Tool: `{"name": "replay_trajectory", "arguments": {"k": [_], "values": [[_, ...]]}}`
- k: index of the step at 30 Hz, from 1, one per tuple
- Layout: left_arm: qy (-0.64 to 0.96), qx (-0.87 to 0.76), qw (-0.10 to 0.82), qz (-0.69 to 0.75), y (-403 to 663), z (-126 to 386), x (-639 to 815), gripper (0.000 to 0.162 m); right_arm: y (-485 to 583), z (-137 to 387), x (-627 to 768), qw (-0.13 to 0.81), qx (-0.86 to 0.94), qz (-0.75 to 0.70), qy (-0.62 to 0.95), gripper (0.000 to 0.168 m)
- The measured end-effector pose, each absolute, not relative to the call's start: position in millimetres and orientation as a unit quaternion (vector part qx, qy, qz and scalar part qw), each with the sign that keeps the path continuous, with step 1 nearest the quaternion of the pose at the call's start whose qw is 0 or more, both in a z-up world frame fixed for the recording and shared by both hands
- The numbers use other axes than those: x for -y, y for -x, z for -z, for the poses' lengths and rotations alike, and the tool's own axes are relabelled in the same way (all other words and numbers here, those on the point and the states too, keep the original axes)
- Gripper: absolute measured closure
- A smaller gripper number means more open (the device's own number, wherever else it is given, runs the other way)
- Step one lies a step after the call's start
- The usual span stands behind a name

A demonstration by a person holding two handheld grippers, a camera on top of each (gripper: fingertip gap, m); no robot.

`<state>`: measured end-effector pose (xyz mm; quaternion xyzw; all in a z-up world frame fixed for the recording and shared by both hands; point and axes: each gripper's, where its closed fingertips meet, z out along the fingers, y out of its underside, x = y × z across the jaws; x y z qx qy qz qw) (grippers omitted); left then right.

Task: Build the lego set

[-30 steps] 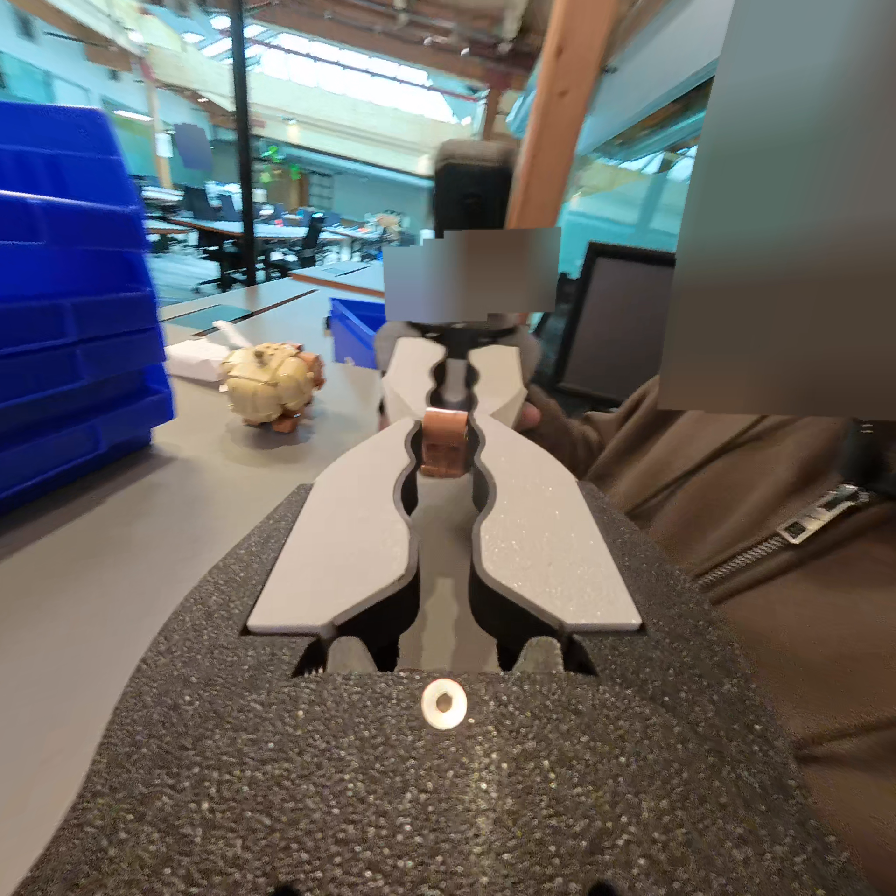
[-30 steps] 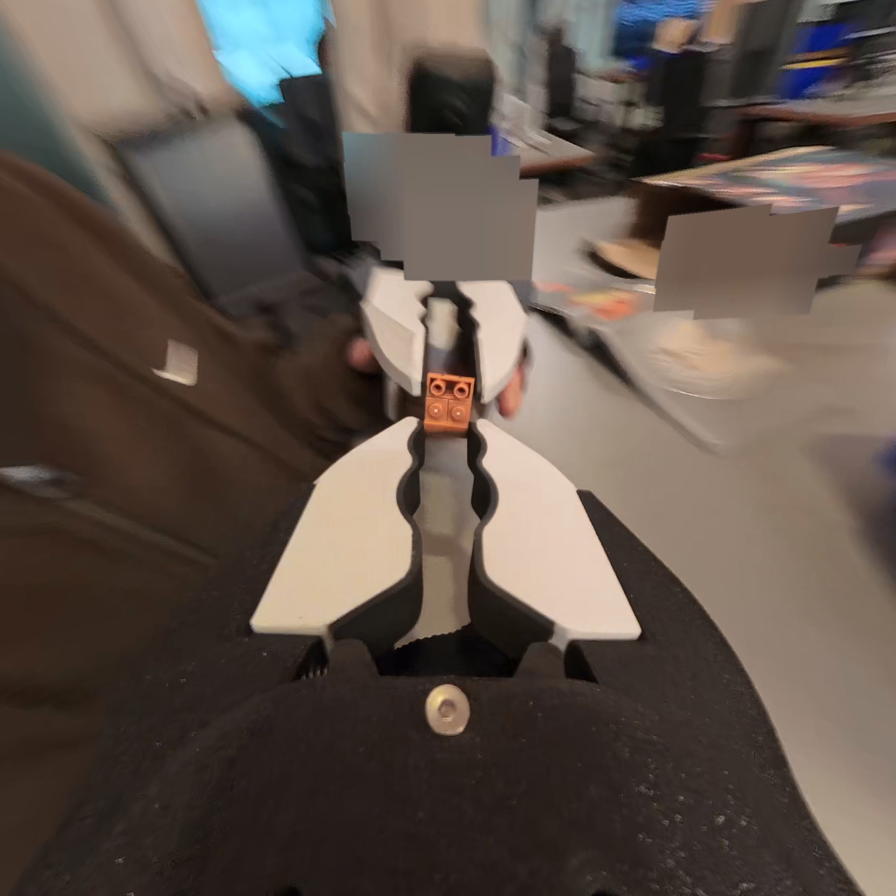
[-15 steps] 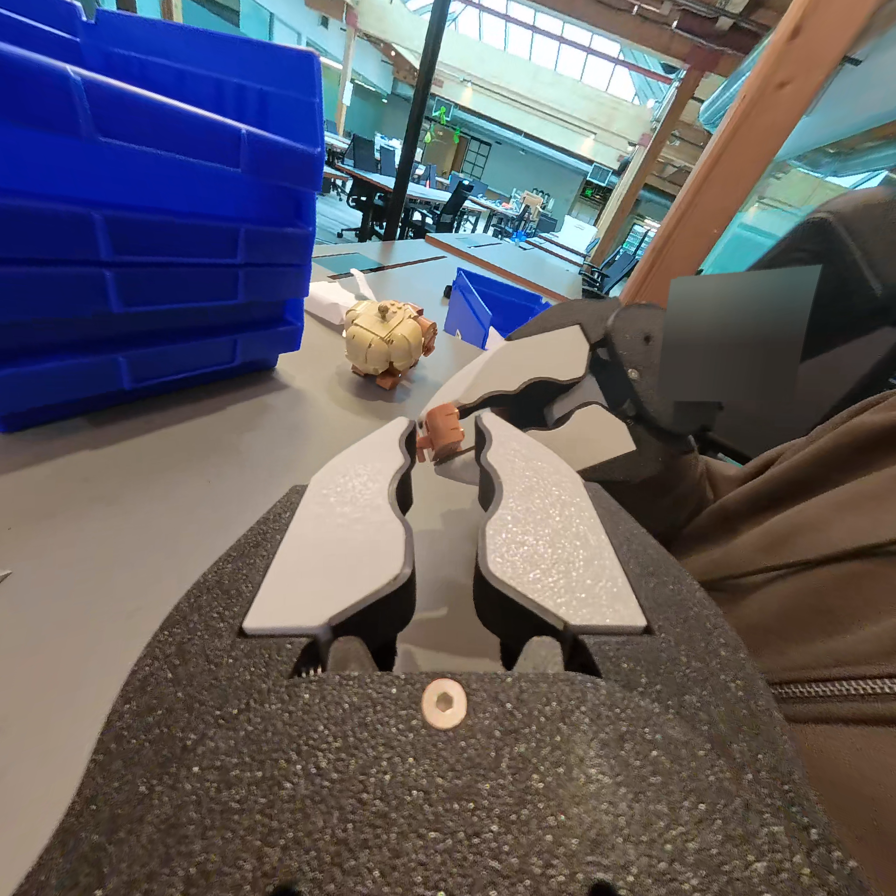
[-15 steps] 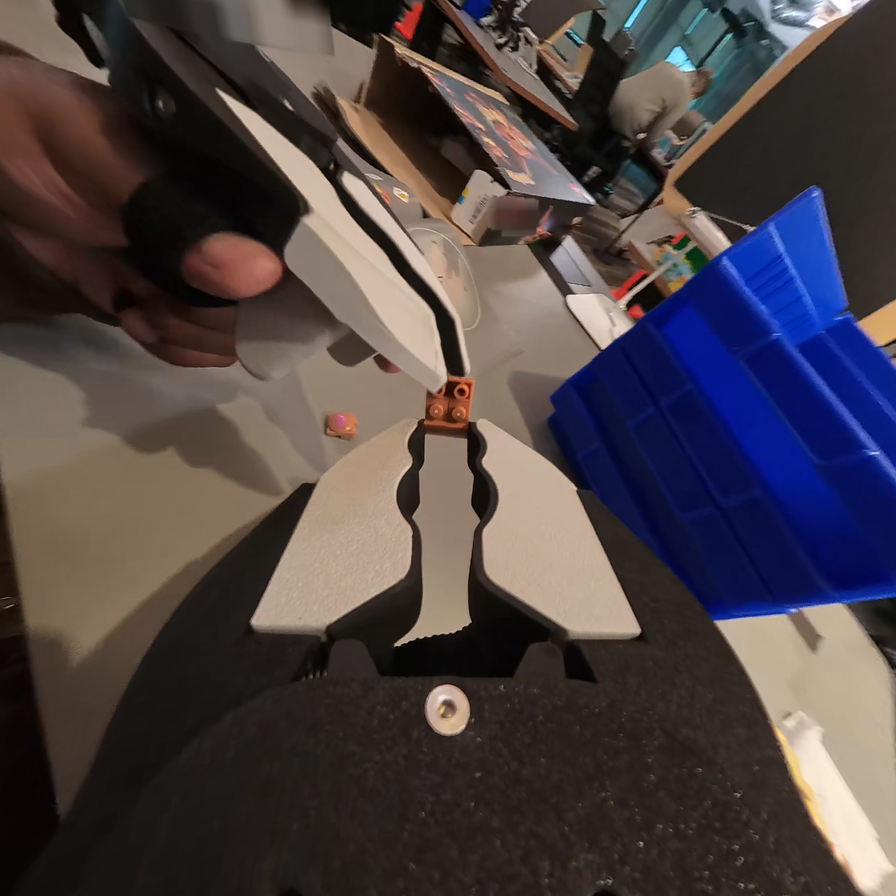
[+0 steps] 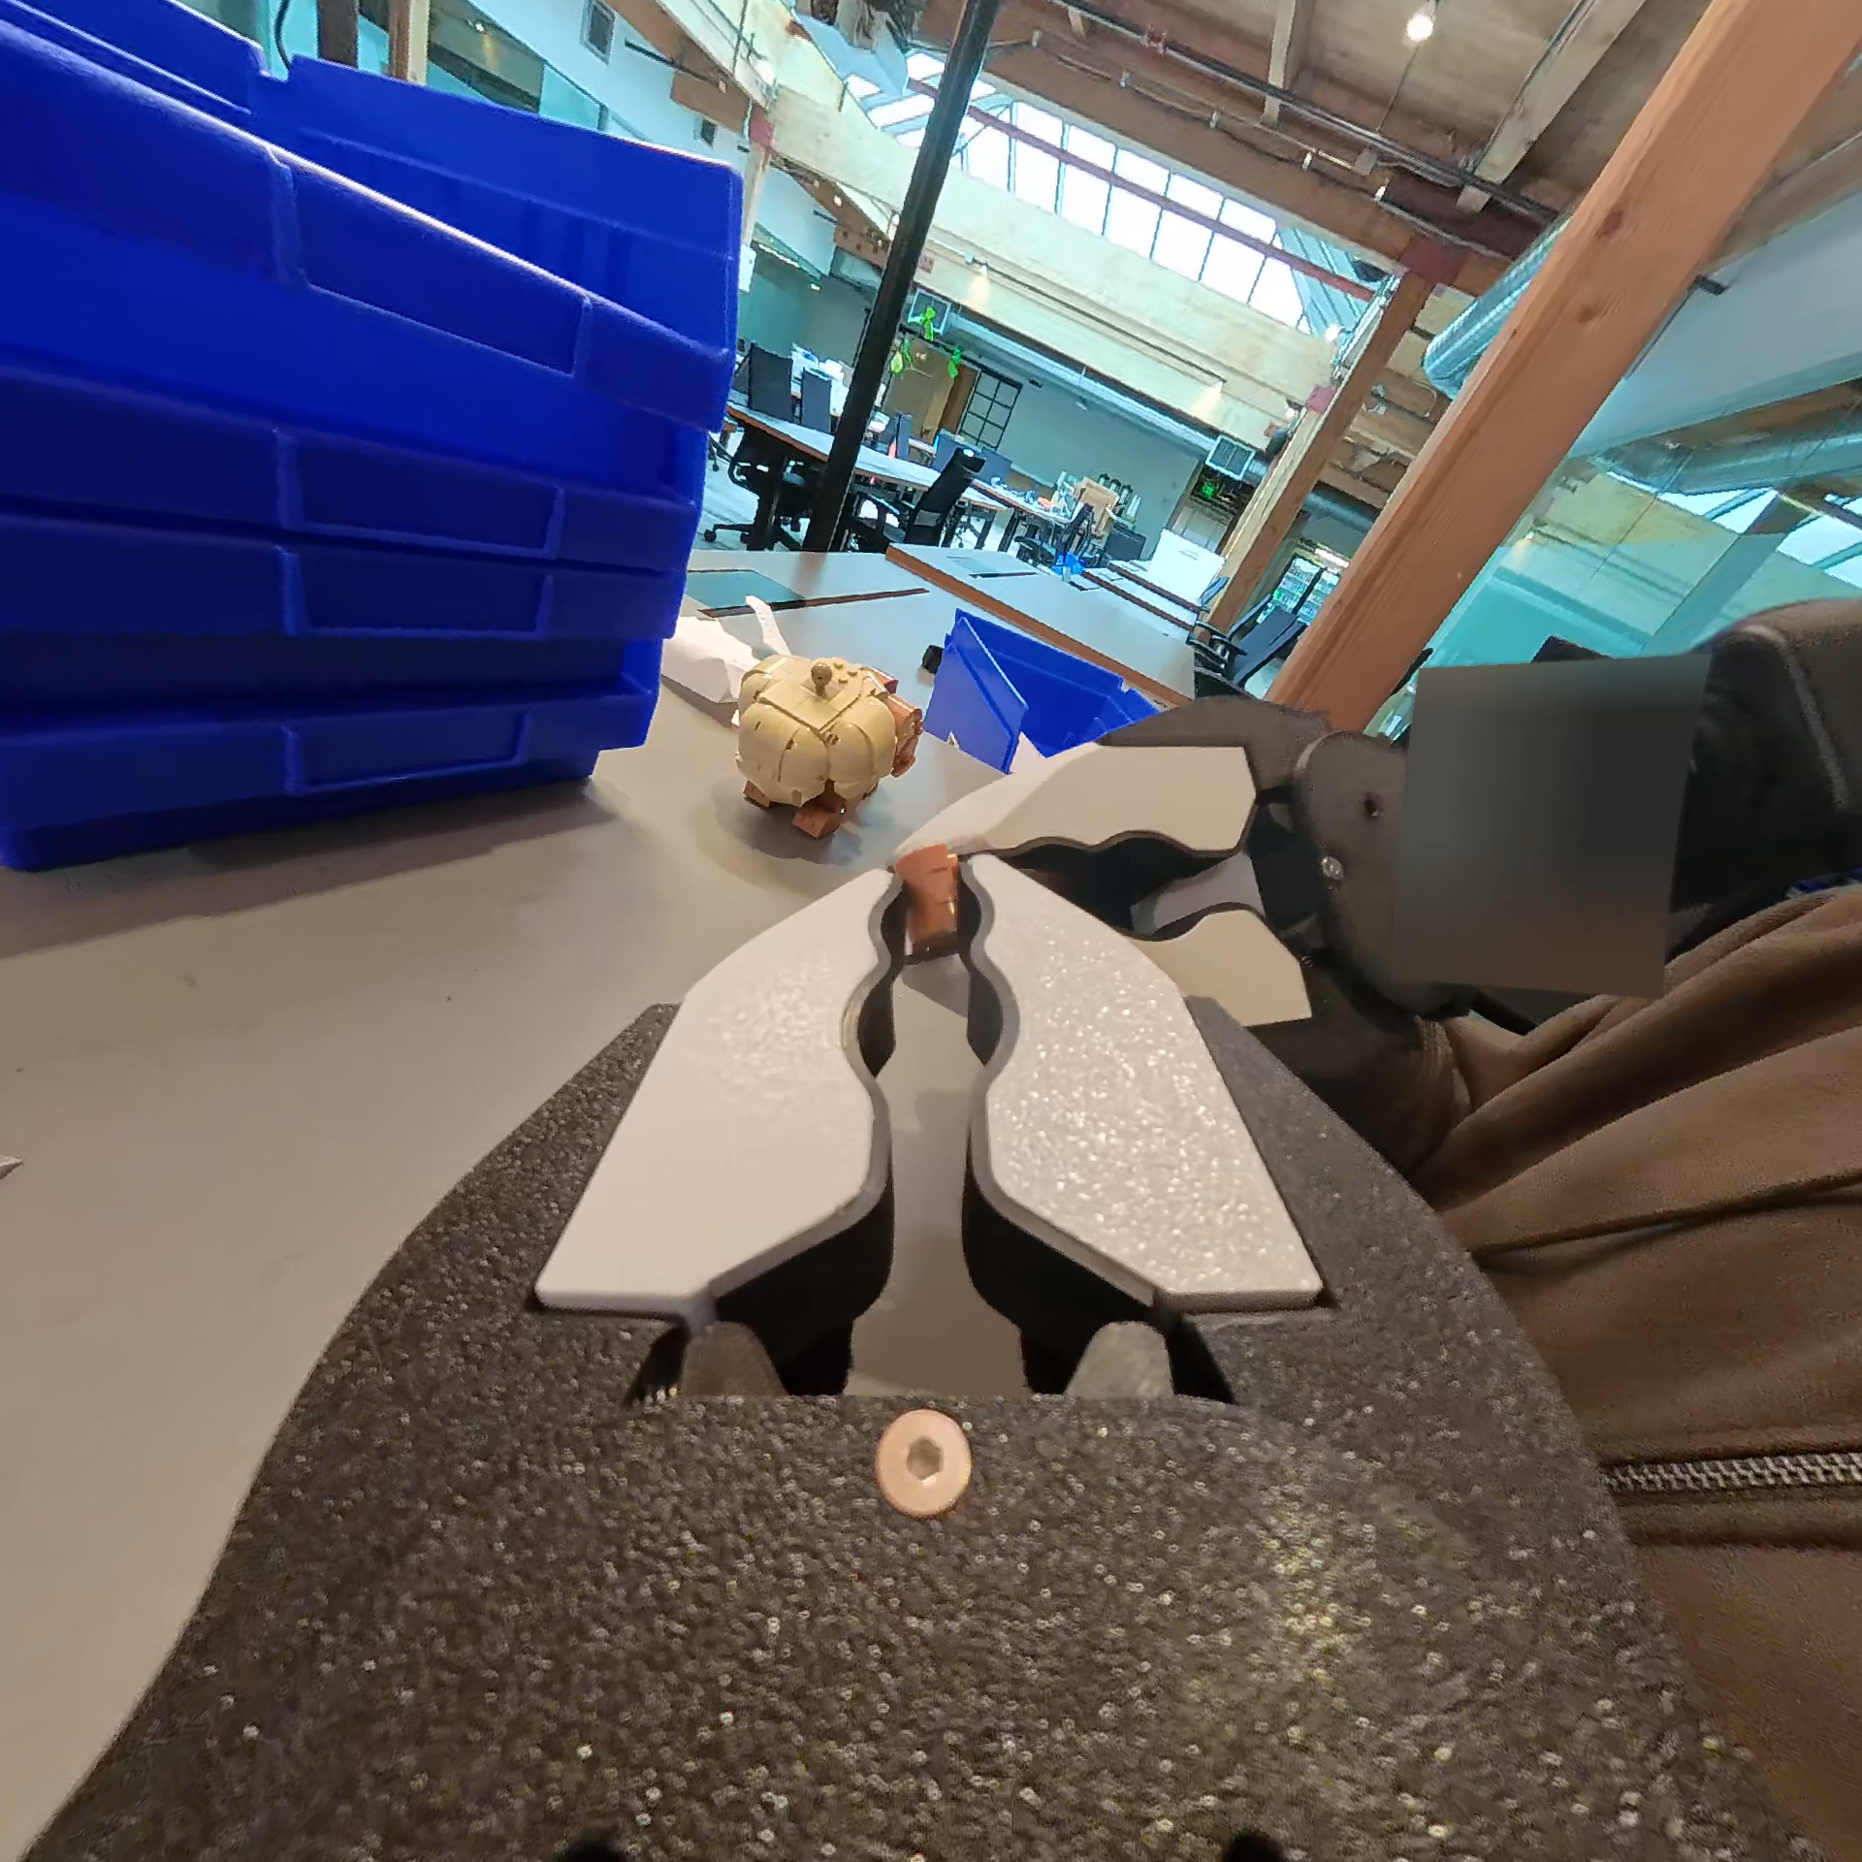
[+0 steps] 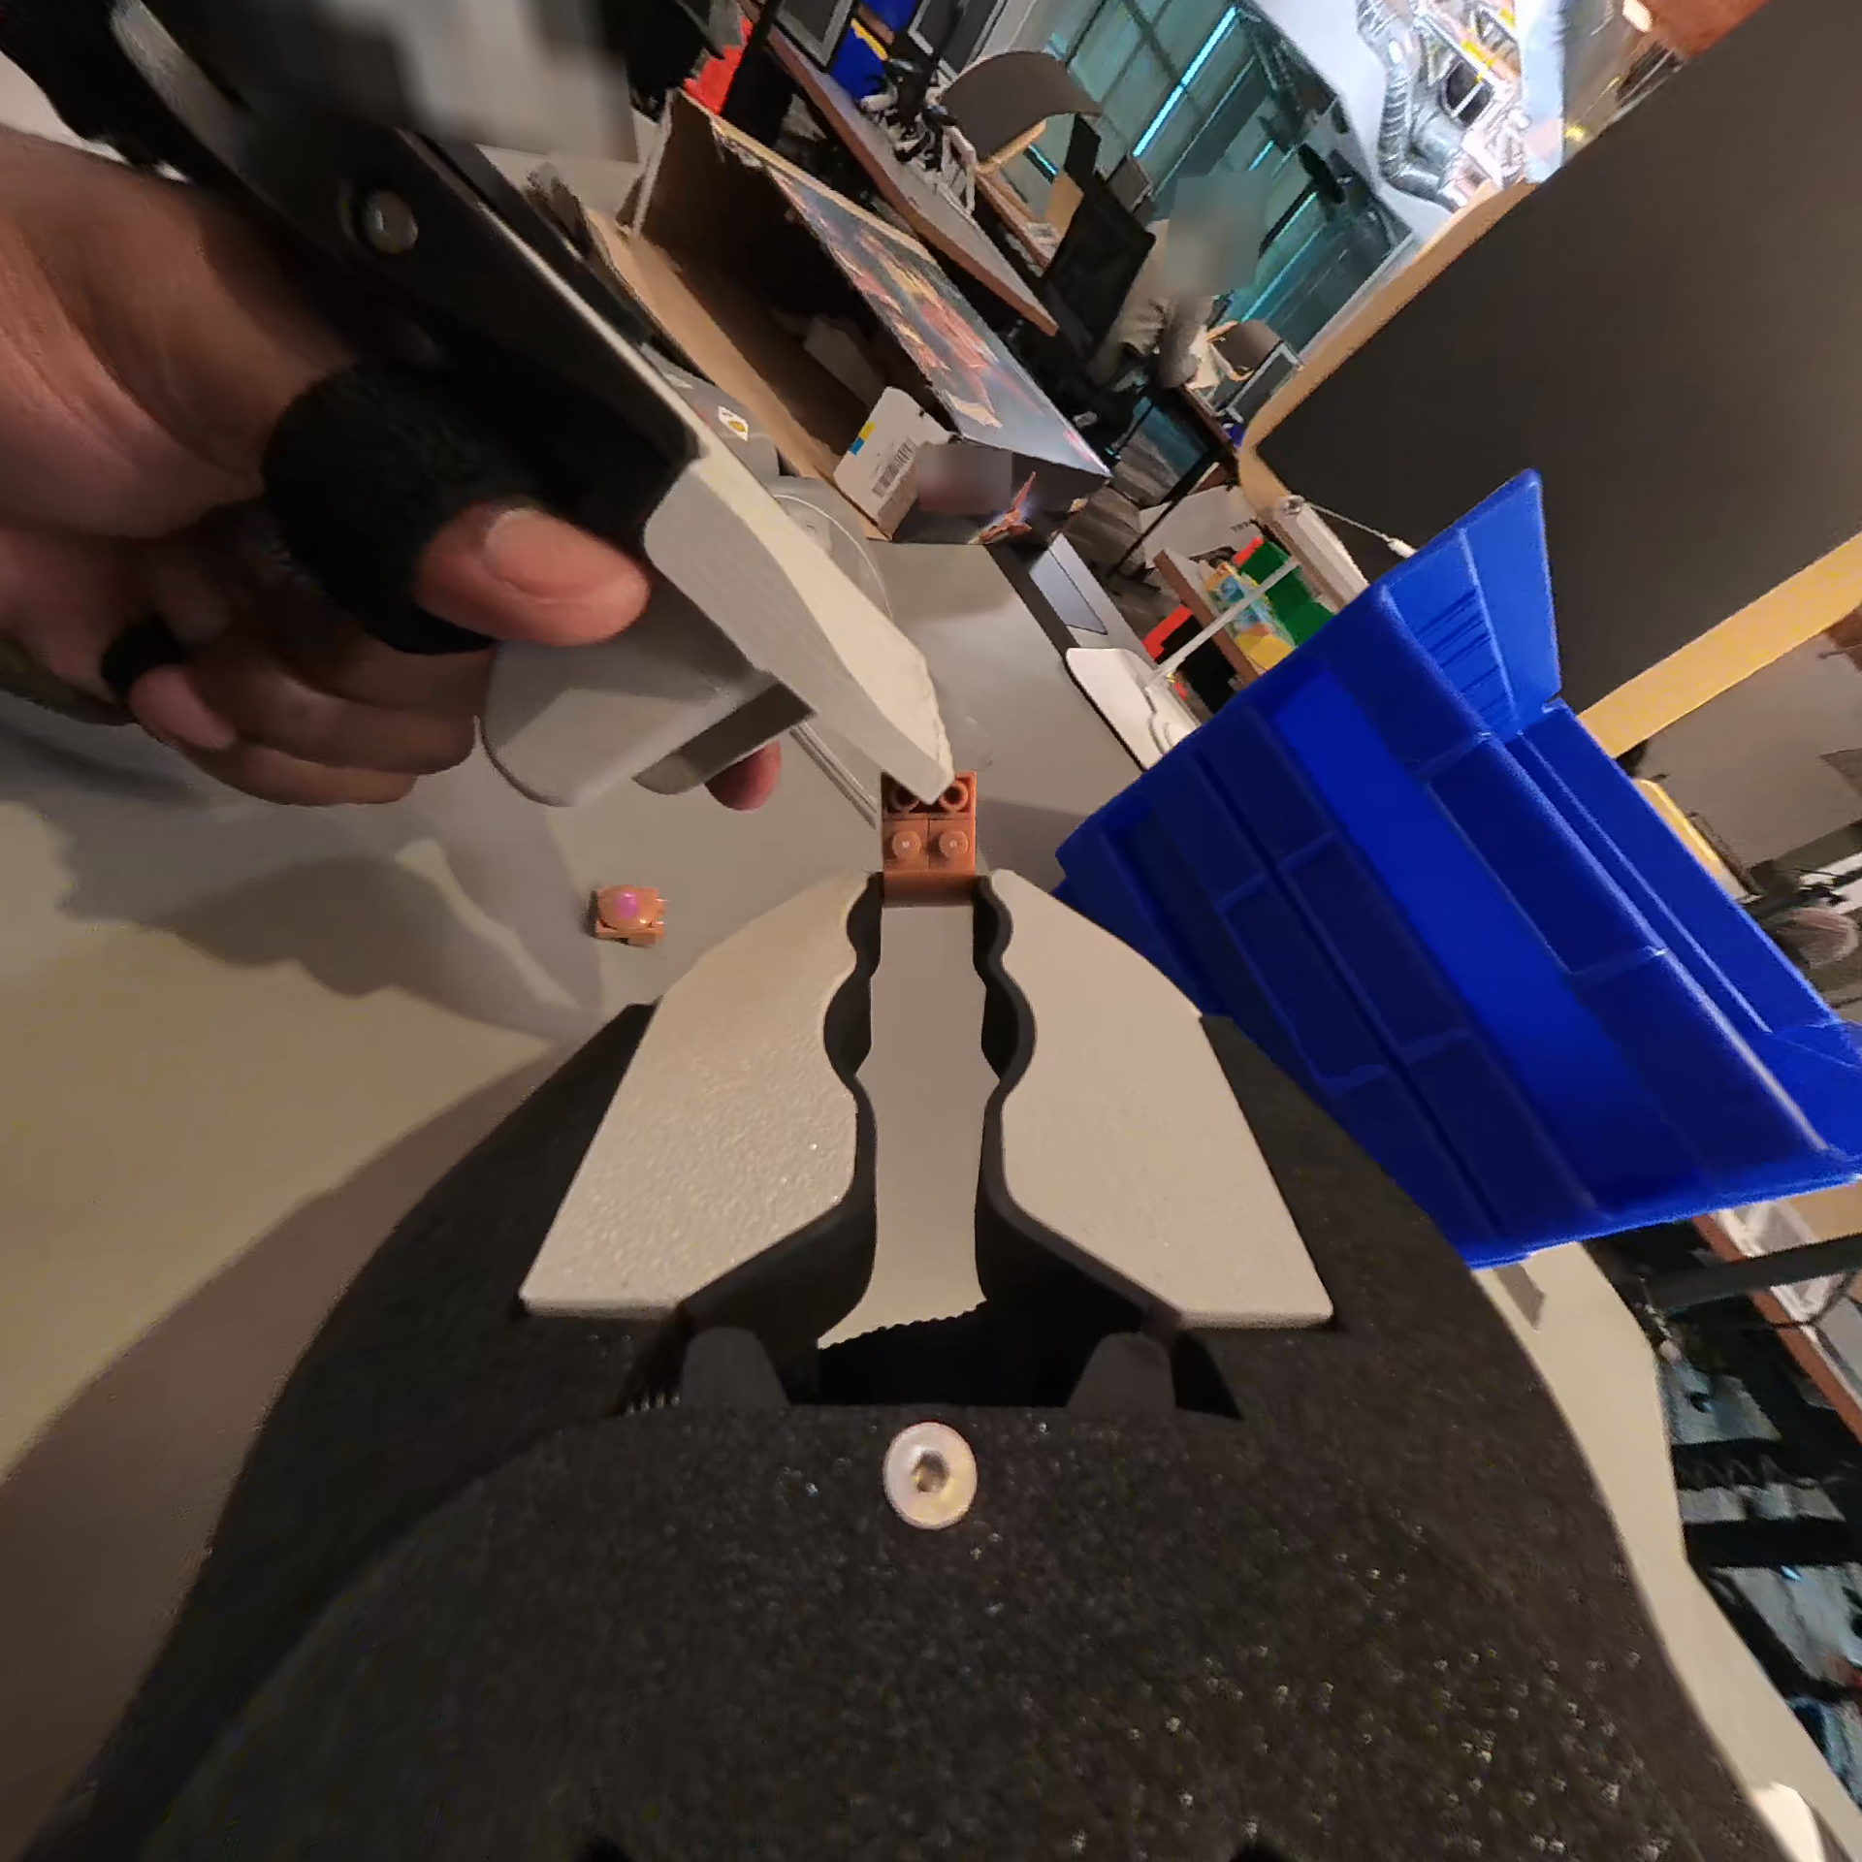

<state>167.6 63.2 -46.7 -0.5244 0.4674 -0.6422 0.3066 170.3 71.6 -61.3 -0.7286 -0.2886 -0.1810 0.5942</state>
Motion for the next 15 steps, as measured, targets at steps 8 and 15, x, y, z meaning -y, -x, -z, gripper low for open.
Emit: {"name": "replay_trajectory", "arguments": {"k": [8, 15], "values": [[0.517, -0.481, 0.318, 0.633, -167.3, 47.6, -59.6, 0.162, -172.6, 61.8, -74.8, 0.595, 0.295, 0.233, 0.710, 0.162], [0.569, -0.451, 0.343, 0.596, -176.6, 64.2, -75.4, 0.162, -188.7, 87.2, -80.8, 0.555, 0.283, 0.259, 0.738, 0.168]]}}
